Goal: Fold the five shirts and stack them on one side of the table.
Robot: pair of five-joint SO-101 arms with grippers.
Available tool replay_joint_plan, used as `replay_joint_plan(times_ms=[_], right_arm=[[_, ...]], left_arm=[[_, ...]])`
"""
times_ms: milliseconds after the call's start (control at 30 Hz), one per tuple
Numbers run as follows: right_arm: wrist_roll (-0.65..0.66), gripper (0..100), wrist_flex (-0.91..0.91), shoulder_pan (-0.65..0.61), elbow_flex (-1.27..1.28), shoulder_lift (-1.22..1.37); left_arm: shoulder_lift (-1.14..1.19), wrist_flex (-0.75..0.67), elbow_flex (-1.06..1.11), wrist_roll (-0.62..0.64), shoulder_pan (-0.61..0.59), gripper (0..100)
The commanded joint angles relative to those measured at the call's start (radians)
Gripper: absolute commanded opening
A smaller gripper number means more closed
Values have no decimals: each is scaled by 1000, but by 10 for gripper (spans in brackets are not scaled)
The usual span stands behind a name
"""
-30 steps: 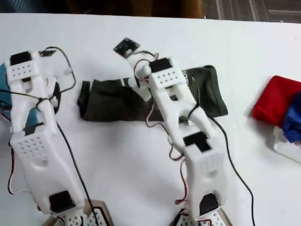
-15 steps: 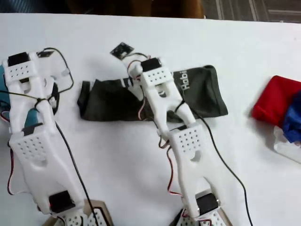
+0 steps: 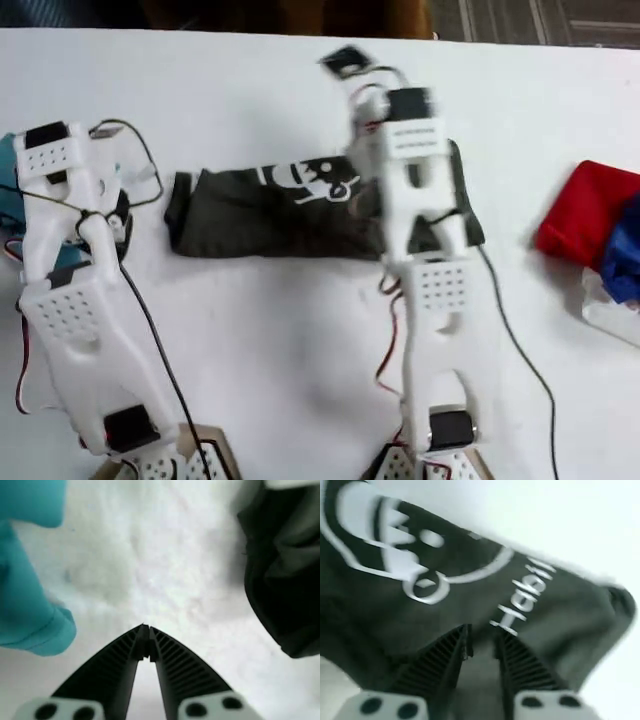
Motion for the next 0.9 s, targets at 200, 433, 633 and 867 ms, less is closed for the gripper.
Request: replay_joint_plan(times_ms=[200,433,633,867], right_arm=[[-80,204,25,134,457,-421],[-183,204,-31,170,651,-552],[-298,221,-87,163,658,-438],[-328,295,-88,150,658,-334]], left_arm=[[-72,14,1,3,-11,24],[-69,14,2,3,-6,24],[-69,12,2,3,-6,24],[-69,9,2,3,-6,24]])
